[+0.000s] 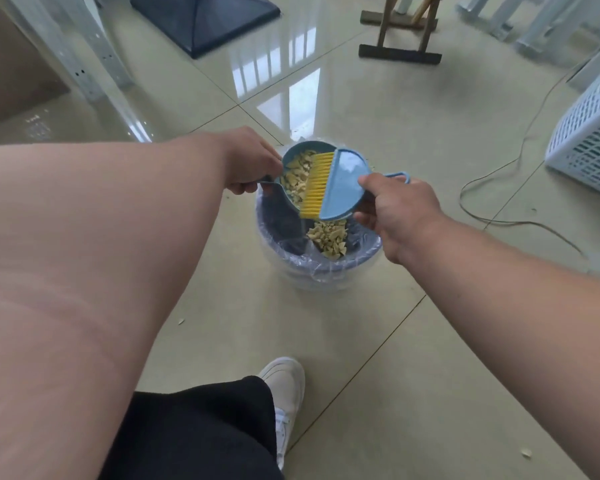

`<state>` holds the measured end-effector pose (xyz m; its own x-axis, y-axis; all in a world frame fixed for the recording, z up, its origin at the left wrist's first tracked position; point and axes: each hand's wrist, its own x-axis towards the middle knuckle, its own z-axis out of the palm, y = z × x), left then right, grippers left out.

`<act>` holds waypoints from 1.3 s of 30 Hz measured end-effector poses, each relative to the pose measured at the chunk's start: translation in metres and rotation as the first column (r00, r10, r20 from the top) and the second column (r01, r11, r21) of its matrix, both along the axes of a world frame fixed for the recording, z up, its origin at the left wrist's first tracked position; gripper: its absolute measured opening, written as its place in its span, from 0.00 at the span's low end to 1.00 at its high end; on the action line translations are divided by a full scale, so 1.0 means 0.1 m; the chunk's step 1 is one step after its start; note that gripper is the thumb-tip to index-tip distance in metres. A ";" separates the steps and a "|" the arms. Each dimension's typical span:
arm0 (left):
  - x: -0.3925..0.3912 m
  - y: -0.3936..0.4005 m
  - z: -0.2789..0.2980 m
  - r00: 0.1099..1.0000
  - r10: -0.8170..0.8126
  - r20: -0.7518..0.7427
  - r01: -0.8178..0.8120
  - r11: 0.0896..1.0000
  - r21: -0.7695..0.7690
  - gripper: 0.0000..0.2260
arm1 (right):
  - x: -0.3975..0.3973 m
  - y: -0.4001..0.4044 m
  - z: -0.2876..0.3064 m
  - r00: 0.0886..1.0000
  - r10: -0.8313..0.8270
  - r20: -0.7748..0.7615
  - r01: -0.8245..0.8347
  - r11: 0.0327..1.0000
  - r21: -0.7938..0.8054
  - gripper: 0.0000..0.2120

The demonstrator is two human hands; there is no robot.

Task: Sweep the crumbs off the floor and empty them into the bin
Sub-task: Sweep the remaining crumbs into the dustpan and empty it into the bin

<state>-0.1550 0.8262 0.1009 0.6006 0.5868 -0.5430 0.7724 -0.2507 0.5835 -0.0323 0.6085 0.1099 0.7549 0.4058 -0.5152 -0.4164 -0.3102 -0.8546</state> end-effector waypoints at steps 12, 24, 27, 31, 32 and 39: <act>0.02 0.05 0.31 0.944 -0.212 -0.253 0.261 0.949 0.178 0.12 | -0.07 -0.07 -0.29 0.979 -0.185 -0.085 0.175 0.978 -0.111 0.08; 0.20 0.03 0.52 0.926 -0.263 -0.272 0.335 0.903 0.270 0.10 | -0.32 -0.09 -0.23 0.971 -0.191 -0.146 0.199 0.979 0.042 0.04; 0.19 0.03 0.60 0.902 -0.272 -0.335 0.384 0.860 0.336 0.10 | -0.25 -0.28 -0.29 0.965 -0.262 0.018 0.263 0.959 -0.107 0.04; 0.22 0.00 0.66 0.885 -0.287 -0.367 0.416 0.842 0.345 0.11 | -0.18 -0.32 -0.25 0.932 -0.311 -0.186 0.328 0.942 0.066 0.08; 0.24 -0.01 0.67 0.885 -0.294 -0.361 0.418 0.843 0.339 0.10 | -0.20 -0.29 -0.21 0.928 -0.276 -0.249 0.313 0.941 0.125 0.11; 0.34 -0.04 0.78 0.865 -0.336 -0.372 0.464 0.817 0.341 0.10 | -0.32 -0.29 -0.24 0.986 -0.166 -0.006 0.166 0.984 0.067 0.03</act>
<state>-0.1214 0.8226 0.1790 0.6895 0.5319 -0.4916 0.6624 -0.7376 0.1311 -0.0642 0.5792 0.0864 0.8142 0.3086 -0.4918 -0.4581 -0.1790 -0.8707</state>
